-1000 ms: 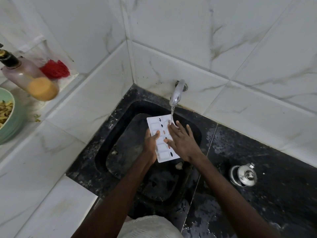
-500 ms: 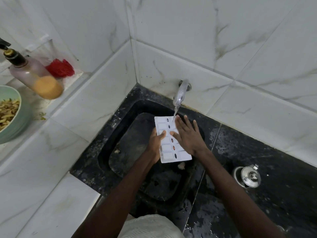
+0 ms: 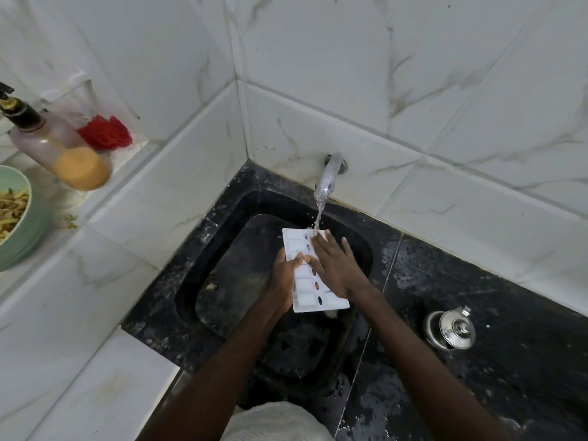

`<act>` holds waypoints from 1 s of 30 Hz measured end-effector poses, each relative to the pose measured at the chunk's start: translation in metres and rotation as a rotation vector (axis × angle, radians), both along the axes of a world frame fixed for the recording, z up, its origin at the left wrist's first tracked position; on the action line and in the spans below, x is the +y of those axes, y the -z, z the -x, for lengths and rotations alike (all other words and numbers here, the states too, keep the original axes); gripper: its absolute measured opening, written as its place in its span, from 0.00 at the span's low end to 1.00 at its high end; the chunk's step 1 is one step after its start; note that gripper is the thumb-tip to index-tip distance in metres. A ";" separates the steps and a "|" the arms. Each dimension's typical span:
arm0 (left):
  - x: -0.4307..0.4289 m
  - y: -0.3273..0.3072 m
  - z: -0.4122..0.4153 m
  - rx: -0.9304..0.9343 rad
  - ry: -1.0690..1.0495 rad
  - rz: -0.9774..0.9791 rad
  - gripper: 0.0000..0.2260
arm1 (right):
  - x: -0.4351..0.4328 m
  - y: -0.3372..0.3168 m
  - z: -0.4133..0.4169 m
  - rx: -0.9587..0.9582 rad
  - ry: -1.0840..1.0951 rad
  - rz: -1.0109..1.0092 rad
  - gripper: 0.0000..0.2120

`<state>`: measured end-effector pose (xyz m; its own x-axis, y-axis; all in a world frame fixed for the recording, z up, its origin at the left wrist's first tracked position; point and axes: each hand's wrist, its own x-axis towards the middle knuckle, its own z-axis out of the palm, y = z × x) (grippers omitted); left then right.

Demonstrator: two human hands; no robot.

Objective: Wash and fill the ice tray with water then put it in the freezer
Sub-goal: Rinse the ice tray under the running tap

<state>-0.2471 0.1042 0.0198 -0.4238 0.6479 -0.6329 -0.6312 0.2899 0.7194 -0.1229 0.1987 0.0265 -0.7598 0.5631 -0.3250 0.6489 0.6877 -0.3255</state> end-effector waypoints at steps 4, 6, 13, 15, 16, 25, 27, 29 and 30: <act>0.004 0.002 0.004 0.026 -0.210 0.009 0.14 | -0.018 0.001 0.002 0.054 0.001 0.150 0.31; 0.004 0.004 0.010 0.042 -0.256 0.032 0.15 | -0.025 0.003 0.004 0.113 0.038 0.216 0.31; 0.006 0.003 0.021 -0.013 -0.310 0.070 0.21 | -0.049 0.008 0.012 0.210 0.023 0.222 0.44; 0.006 0.000 0.022 -0.003 -0.338 0.052 0.17 | -0.052 0.007 0.010 0.189 0.024 0.196 0.43; 0.005 -0.007 0.023 -0.020 -0.346 0.036 0.13 | -0.052 0.008 0.009 0.182 0.022 0.170 0.39; -0.018 -0.028 0.046 -0.098 -0.207 -0.208 0.41 | -0.033 0.018 -0.002 0.345 0.076 -0.107 0.33; -0.022 -0.027 0.051 -0.159 -0.213 -0.222 0.43 | -0.026 0.017 -0.004 0.379 0.123 -0.128 0.31; -0.025 -0.034 0.055 -0.243 -0.236 -0.199 0.43 | -0.023 0.014 -0.006 0.412 0.185 -0.121 0.25; -0.025 -0.036 0.057 -0.264 -0.242 -0.177 0.44 | -0.022 0.012 -0.006 0.433 0.199 -0.121 0.23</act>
<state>-0.3036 0.0787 0.0553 -0.4150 0.6580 -0.6283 -0.8361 -0.0035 0.5486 -0.1168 0.1767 0.0142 -0.6843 0.7255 0.0733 0.5945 0.6132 -0.5202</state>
